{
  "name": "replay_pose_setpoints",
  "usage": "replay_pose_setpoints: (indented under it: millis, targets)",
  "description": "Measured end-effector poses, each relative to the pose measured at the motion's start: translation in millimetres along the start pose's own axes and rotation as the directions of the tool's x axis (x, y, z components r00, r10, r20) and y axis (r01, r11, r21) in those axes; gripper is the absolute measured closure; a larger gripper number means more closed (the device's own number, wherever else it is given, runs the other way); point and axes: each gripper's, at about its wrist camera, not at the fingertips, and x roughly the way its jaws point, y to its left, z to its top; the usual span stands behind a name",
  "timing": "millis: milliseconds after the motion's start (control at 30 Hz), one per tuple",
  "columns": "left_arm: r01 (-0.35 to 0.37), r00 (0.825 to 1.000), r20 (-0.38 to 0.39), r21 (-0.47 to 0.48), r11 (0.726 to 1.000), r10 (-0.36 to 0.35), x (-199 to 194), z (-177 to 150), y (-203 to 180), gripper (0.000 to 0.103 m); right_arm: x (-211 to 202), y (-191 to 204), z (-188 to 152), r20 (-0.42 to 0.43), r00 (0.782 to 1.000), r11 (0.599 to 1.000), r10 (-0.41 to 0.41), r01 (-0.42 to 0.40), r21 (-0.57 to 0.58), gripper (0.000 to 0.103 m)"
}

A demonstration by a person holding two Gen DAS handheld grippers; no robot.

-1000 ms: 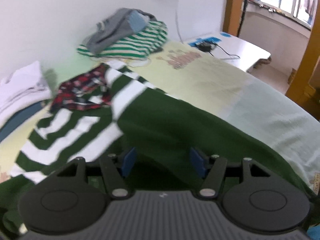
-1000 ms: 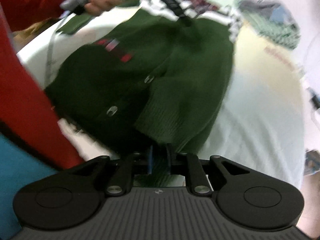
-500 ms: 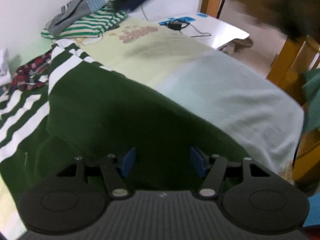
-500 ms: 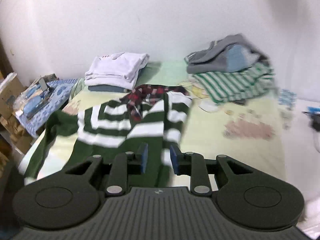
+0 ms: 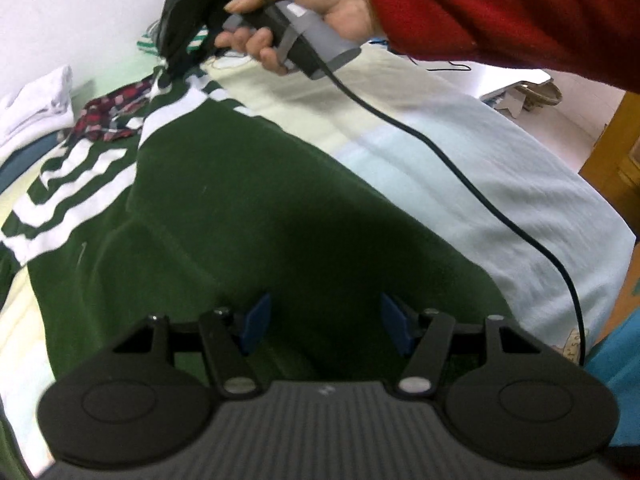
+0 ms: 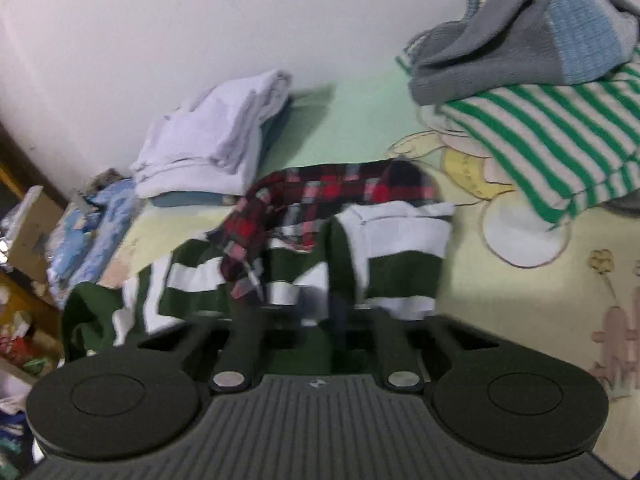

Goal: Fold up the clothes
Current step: 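Open the right tool and move it toward the collar while the left tool presses the body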

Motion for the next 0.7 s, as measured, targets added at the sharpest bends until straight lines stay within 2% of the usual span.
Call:
replay_pose_setpoints:
  millis: [133,300,400,467,500,567,667,700]
  targets:
    - [-0.010,1.000,-0.005,0.013,1.000,0.010,0.7,-0.7,-4.0,0.040,-14.9,-10.0,2.8,0.061,0.998,1.000,-0.017,0.016,0.007,0.098]
    - [-0.014,1.000,-0.014,0.043,0.999,0.015,3.2,-1.1,-5.9,0.040,6.3,-30.3,-8.8,0.016,0.996,0.996,-0.084,0.084,0.028,0.099]
    - [-0.011,1.000,-0.020,0.059,0.998,0.013,4.3,-0.2,-5.3,0.040,9.9,-32.4,-16.0,0.052,0.995,0.996,-0.084,0.084,0.017,0.101]
    - [-0.007,1.000,-0.024,0.063,0.998,0.008,4.7,0.4,-4.4,0.039,1.6,-34.3,-14.5,0.060,0.994,0.995,-0.087,0.085,0.043,0.097]
    - [-0.005,1.000,-0.023,0.062,0.998,0.007,4.8,0.0,-4.0,0.039,-8.0,-34.1,-13.6,0.080,0.993,0.995,-0.088,0.084,0.049,0.089]
    - [-0.003,1.000,-0.018,0.056,0.998,0.004,4.8,-1.5,-3.1,0.038,-34.4,-26.7,-15.5,0.141,0.985,0.995,-0.102,0.102,0.012,0.088]
    - [0.001,1.000,-0.011,0.047,0.999,-0.001,4.8,-3.5,-1.9,0.036,-57.6,-15.4,-28.6,0.124,0.992,0.999,-0.019,0.022,-0.026,0.088]
    - [0.004,1.000,-0.011,0.044,0.999,-0.003,4.6,-3.9,-1.6,0.036,-57.0,-11.5,-34.2,0.091,0.996,0.999,0.003,0.000,-0.038,0.088]
